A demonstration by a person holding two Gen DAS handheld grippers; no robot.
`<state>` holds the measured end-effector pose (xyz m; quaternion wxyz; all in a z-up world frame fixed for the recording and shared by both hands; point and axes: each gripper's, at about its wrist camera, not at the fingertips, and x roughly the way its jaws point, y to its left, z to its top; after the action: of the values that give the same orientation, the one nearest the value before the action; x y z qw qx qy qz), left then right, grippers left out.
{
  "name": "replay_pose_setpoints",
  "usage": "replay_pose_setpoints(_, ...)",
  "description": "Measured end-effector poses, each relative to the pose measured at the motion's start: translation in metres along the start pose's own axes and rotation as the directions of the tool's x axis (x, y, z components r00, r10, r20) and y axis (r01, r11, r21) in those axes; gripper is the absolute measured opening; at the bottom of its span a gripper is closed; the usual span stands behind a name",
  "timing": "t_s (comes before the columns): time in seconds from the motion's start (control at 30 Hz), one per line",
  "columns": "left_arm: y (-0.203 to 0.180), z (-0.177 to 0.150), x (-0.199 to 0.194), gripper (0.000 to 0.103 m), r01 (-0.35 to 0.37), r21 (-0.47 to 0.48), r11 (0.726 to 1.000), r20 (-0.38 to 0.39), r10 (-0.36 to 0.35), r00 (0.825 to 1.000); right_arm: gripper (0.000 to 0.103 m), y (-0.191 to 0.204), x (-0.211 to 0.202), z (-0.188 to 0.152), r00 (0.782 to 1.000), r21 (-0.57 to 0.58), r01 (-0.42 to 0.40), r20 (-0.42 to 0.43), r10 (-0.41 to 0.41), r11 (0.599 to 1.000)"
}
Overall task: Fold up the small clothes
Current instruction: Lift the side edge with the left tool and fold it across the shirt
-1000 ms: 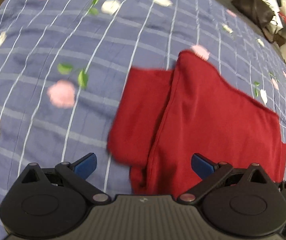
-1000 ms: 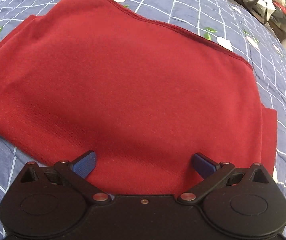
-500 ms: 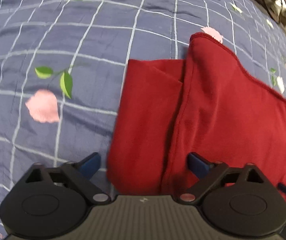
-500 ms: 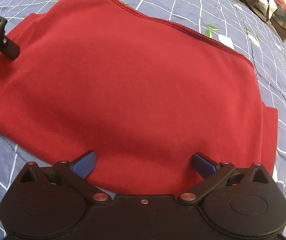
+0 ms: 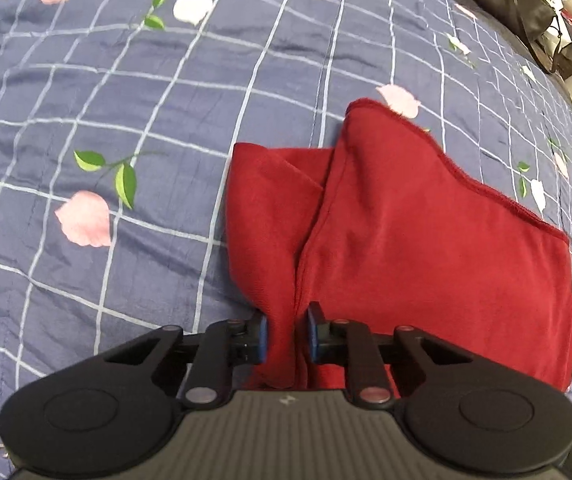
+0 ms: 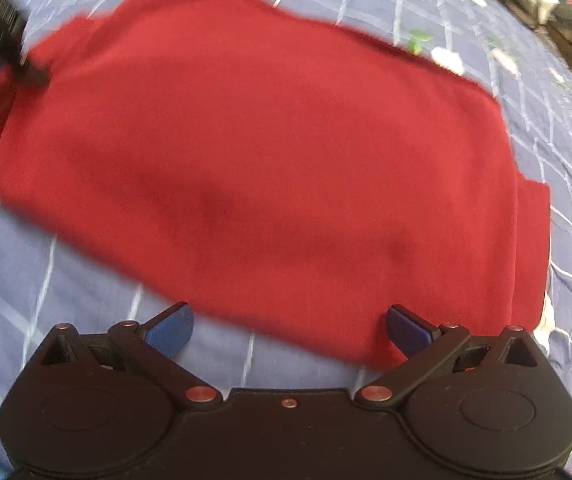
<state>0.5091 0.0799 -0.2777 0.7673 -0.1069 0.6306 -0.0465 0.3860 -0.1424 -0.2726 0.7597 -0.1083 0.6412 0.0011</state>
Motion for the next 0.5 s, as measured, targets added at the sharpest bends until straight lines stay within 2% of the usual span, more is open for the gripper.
replay_pose_setpoints(0.07,-0.010,-0.003,-0.008,0.018,-0.023,0.008,1.000,0.022,0.022,1.000,0.103,0.001,-0.001,-0.010,0.999,-0.045,0.002,-0.038,-0.004,0.999)
replay_pose_setpoints(0.13,-0.021,-0.006,-0.020,0.017,-0.031,0.025,0.999,0.047,0.030,0.998,0.103,-0.006,-0.007,-0.021,1.000,-0.023,-0.012,-0.020,0.011,1.000)
replay_pose_setpoints(0.27,-0.058,-0.007,-0.045,0.017,-0.029,0.065,0.997,0.113,0.021,0.993,0.103,-0.029,-0.013,-0.043,0.999,0.024,-0.016,-0.043,0.017,1.000)
replay_pose_setpoints(0.37,-0.097,-0.012,-0.064,0.016,-0.031,0.128,0.991,0.167,0.009,0.986,0.103,-0.046,-0.013,-0.060,0.999,0.026,-0.006,-0.054,0.008,1.000)
replay_pose_setpoints(0.5,-0.165,-0.029,-0.074,0.015,-0.043,0.252,0.967,0.208,-0.011,0.978,0.103,-0.075,-0.015,-0.083,0.998,0.049,0.006,-0.064,-0.003,0.999)
